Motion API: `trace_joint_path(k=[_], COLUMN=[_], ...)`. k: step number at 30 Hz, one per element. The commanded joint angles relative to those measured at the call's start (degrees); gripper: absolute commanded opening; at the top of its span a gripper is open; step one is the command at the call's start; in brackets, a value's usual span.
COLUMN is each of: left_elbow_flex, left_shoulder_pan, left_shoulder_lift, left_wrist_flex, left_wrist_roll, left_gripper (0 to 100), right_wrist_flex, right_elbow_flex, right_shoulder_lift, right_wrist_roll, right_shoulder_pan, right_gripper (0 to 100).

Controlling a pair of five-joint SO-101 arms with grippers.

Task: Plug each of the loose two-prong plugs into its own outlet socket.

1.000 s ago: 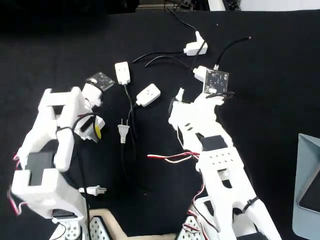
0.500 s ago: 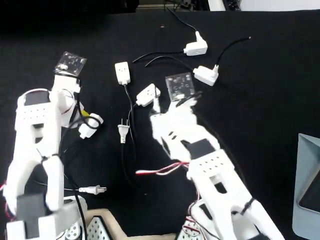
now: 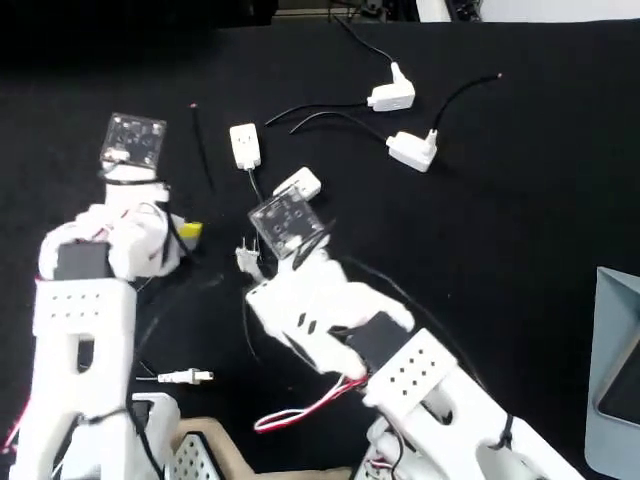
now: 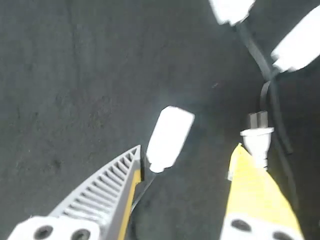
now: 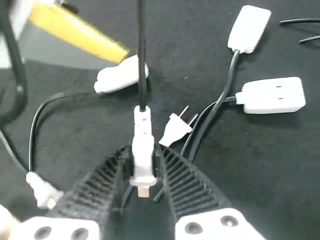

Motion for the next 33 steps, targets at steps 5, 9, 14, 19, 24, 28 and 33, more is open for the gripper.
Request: trace_joint_path(k=[5, 9, 14, 19, 24, 28, 33], left_elbow_flex=[4.0, 4.2, 5.5, 5.6, 6.8, 7.7, 6.6], left_shoulder_pan=[10.4, 15.5, 18.0, 11.7, -1.6, -6.1, -9.2], left_shoulder_lift=[-14.9, -20.6, -24.1, -23.6, -22.9, -17.1, -1.9], left_wrist_flex=[2.4, 7.4, 9.1, 8.2, 2.1, -1.6, -8.1], left_wrist_roll=[2.9, 2.5, 1.0, -0.8, -1.1, -4.6, -5.1], left_gripper=[28, 28, 28, 28, 28, 28, 28], right_wrist_flex=[-0.2, -2.8, -2.9, -2.9, -3.3, -5.8, -8.9], right_elbow_flex=[-4.2, -3.7, -3.8, -3.6, -3.4, -1.2, 1.5], right_shoulder_lift=[2.7, 4.4, 5.1, 5.1, 5.4, 5.4, 5.4], right_wrist_roll=[0.4, 0.4, 0.4, 0.1, 0.0, 0.0, 0.0], right_shoulder_pan=[-1.4, -1.1, -1.1, 0.7, 4.8, 4.9, 4.9], right_gripper=[1.1, 1.1, 1.1, 1.1, 1.1, 1.1, 1.1])
